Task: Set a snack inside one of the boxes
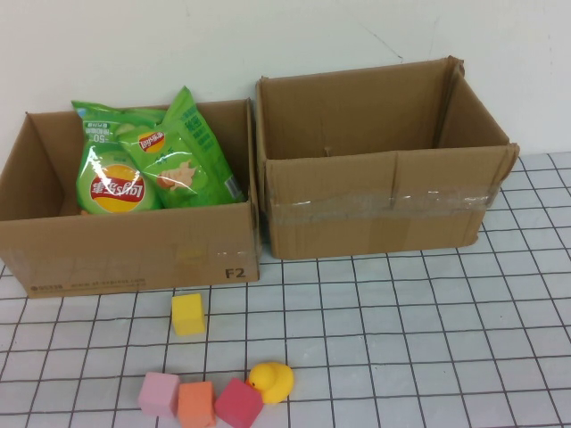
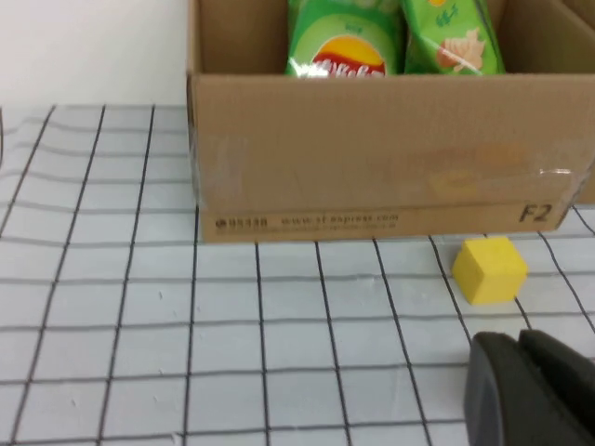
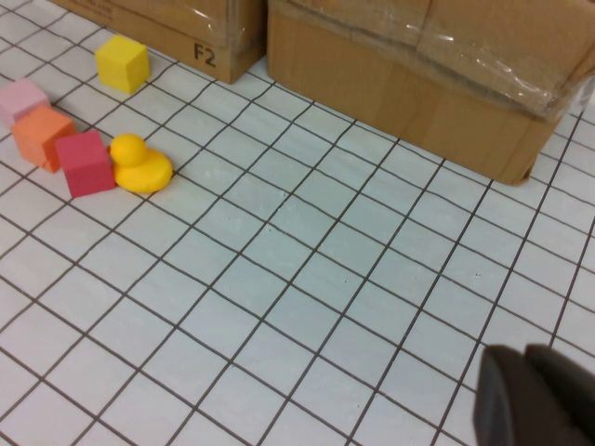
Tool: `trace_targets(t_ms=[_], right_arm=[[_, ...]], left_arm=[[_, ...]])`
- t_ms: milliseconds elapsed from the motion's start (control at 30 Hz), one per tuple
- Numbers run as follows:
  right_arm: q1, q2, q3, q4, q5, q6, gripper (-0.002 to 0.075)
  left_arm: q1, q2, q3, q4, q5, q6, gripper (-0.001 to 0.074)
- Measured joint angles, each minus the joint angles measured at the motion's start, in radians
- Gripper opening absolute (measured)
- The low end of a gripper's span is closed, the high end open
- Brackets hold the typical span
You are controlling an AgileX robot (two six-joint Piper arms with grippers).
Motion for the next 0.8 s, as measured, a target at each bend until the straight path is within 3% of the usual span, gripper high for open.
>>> trace_targets(t_ms=[133,267,400,567,800], right_arm=[[0.000,0.000,0.000,0.000,0.000,0.000,-0.0001],[0.000,0.000,0.000,0.000,0.000,0.000,-0.0001],[0.000,0.000,0.000,0.000,0.002,-0.002,-0.0001],[0.000,0.000,0.000,0.000,0.003,-0.002,-0.0001],[0.000,0.000,0.000,0.002,0.008,-0.002,-0.0001]], left_arm=[[0.158,-0.023,0.013,-0.226,-0.092,0.269,-0.0001],[0.344,-0.026,0.102,-0.509,-0.344,0.598,-0.0001],[0.509,-0.040,0.231,-0.578,-0.523,0.617,-0.0001],[0.583,-0.110,0.339,-0.578,-0.541,0.603,-0.0001],[0.584,-0.121,0.359,-0.612,-0.434,0.633,-0.0001]])
